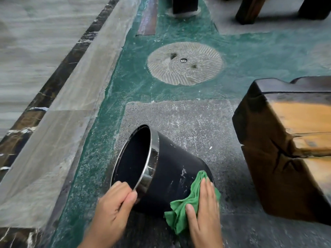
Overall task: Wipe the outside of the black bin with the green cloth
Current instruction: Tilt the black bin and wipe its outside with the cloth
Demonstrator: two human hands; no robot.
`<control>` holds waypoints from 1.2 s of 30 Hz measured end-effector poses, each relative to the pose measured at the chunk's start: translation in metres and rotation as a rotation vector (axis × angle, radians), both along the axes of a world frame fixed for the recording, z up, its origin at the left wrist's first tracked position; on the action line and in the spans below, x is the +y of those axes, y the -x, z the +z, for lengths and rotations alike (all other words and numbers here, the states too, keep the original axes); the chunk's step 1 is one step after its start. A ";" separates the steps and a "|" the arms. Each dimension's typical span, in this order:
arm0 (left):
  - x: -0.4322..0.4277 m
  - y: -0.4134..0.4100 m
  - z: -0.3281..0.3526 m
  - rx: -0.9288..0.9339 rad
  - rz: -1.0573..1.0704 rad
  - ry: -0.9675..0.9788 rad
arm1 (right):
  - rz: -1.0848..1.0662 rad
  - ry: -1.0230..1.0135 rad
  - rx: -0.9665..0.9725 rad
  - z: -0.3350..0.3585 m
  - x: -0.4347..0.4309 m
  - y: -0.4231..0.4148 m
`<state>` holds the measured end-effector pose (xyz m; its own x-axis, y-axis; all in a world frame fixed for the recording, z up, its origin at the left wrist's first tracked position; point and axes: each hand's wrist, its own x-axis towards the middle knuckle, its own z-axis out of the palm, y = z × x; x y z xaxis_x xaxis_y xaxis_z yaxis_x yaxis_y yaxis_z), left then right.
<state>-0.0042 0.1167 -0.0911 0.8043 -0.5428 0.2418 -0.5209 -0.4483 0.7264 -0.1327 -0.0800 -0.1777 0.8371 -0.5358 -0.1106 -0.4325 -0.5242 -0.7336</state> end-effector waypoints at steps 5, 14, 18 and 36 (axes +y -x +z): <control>0.017 -0.008 -0.013 0.005 0.245 -0.110 | 0.131 0.142 -0.050 -0.006 0.000 -0.029; 0.004 -0.068 -0.008 0.345 0.574 -0.028 | 0.250 0.395 -0.063 -0.003 0.017 -0.038; -0.015 -0.067 -0.006 0.301 0.515 -0.070 | 0.320 0.378 -0.053 -0.001 0.010 -0.043; -0.044 -0.034 0.011 0.090 0.363 -0.104 | 0.476 -0.222 0.147 0.049 -0.017 -0.222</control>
